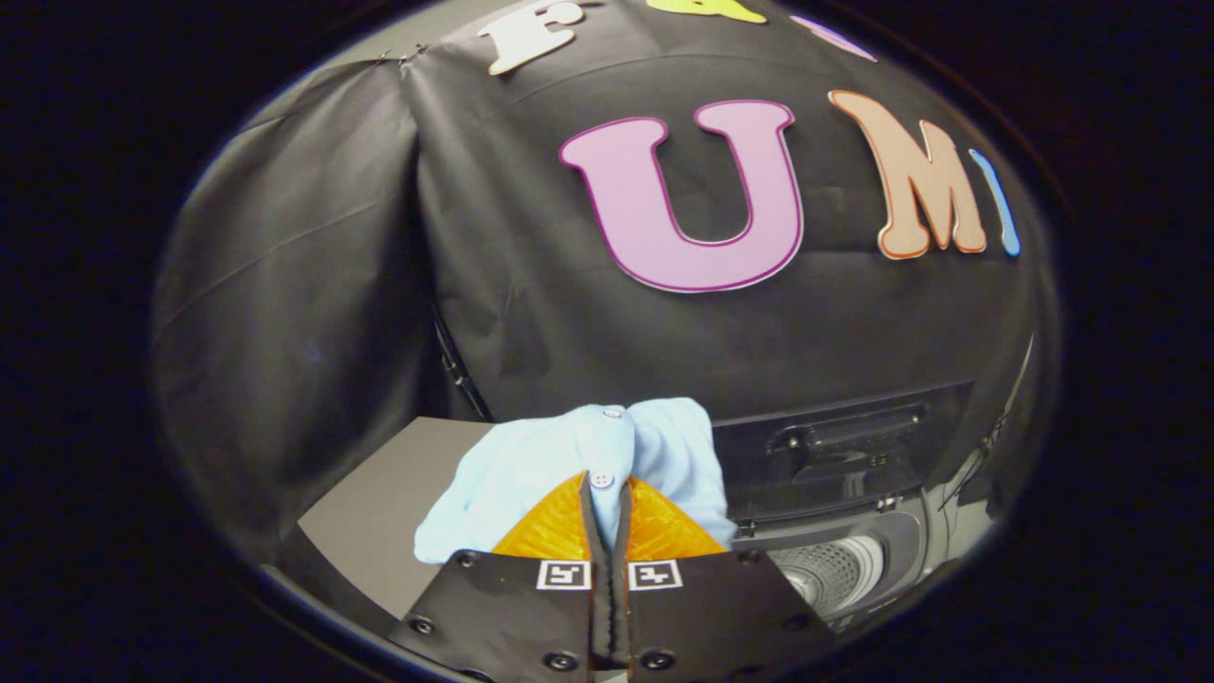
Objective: Put the clothes into the washing machine and then close the washing machine lid.
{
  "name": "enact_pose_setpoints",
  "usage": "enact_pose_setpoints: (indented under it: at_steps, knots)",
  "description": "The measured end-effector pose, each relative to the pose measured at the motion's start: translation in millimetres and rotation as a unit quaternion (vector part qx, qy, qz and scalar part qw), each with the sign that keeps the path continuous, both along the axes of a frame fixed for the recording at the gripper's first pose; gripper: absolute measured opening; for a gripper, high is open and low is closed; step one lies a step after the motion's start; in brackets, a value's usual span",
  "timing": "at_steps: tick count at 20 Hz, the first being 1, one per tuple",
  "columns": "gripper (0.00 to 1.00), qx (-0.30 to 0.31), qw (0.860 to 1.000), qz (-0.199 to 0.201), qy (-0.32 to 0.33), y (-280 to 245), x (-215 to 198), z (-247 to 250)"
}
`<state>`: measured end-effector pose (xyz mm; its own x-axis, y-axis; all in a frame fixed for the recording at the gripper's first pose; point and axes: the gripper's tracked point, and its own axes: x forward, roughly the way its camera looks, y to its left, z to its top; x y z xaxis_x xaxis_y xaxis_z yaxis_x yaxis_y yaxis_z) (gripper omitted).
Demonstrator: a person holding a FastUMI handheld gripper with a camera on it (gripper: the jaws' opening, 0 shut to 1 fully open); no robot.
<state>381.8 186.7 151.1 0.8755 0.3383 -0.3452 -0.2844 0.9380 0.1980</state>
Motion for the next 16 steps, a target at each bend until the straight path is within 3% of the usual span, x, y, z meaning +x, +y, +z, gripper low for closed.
enact_pose_setpoints:
  at_steps: [8, 16]
  knots:
    - [0.01, -0.003, 0.999, -0.045, -0.011, -97, 2, -10]
    - [0.00, 0.020, 0.996, -0.086, 0.010, -160, -3, -40]
